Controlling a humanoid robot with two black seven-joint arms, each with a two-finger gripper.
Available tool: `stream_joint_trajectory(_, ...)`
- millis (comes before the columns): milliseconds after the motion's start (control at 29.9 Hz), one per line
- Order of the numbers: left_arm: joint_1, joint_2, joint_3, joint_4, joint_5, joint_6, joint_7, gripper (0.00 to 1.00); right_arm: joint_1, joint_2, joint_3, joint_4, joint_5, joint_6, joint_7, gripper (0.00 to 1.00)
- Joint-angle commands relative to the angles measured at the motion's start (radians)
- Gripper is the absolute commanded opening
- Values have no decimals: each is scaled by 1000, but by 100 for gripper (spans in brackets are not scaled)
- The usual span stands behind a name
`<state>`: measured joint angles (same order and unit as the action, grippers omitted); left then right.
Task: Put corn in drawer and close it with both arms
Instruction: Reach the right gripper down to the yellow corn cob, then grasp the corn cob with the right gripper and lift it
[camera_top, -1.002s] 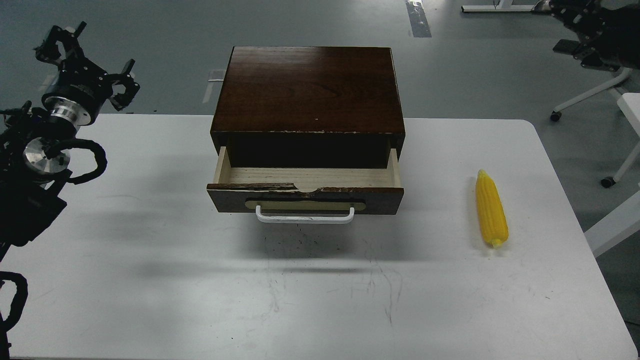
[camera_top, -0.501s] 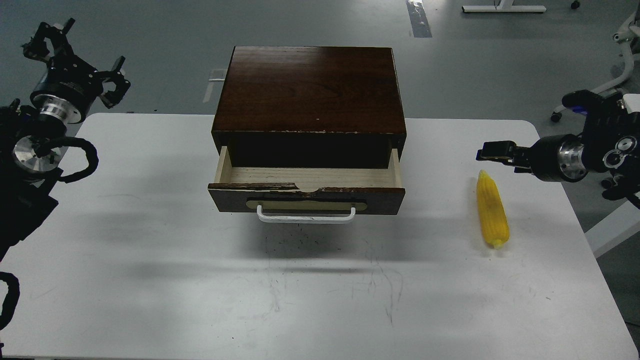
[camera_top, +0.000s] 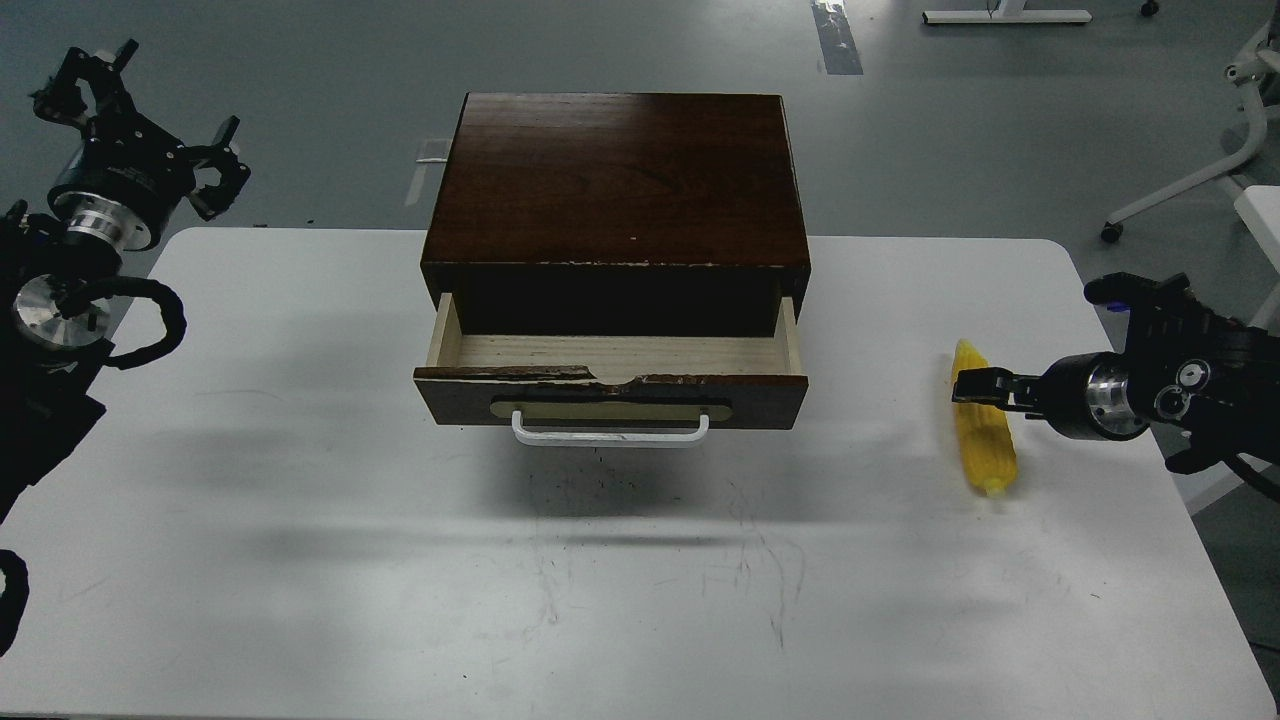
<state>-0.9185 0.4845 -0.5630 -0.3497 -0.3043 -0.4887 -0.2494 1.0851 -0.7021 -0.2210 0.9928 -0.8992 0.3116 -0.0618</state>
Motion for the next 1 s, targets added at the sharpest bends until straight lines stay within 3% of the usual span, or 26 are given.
stream_joint_trajectory(0, 1, -1, 0, 0, 1, 0, 1, 98, -5, 1, 0, 0, 0, 1, 0, 87)
stream_joint_trajectory(134, 3, 3, 2, 1, 1, 0, 2, 98, -27, 7, 0, 0, -1, 1, 2, 77)
stream_joint_trajectory(301, 7, 17, 2, 1, 2, 0, 2, 98, -27, 13, -1, 1, -4, 1, 4, 53)
stream_joint_trajectory(434, 6, 17, 8, 1, 2, 0, 4, 98, -10, 13, 2, 7, -3, 1, 8, 18)
stream_joint_trajectory(535, 4, 19, 8, 1, 2, 0, 4, 98, -2, 6, 0, 7, -3, 1, 17, 1)
stream_joint_trajectory(702, 4, 25, 9, 1, 4, 0, 5, 98, 41, -17, 6, 9, -3, 1, 22, 0)
stream_joint_trajectory(969, 1, 46, 86, 0, 96, 0, 4, 98, 357, -99, 0, 46, -56, 12, 63, 0)
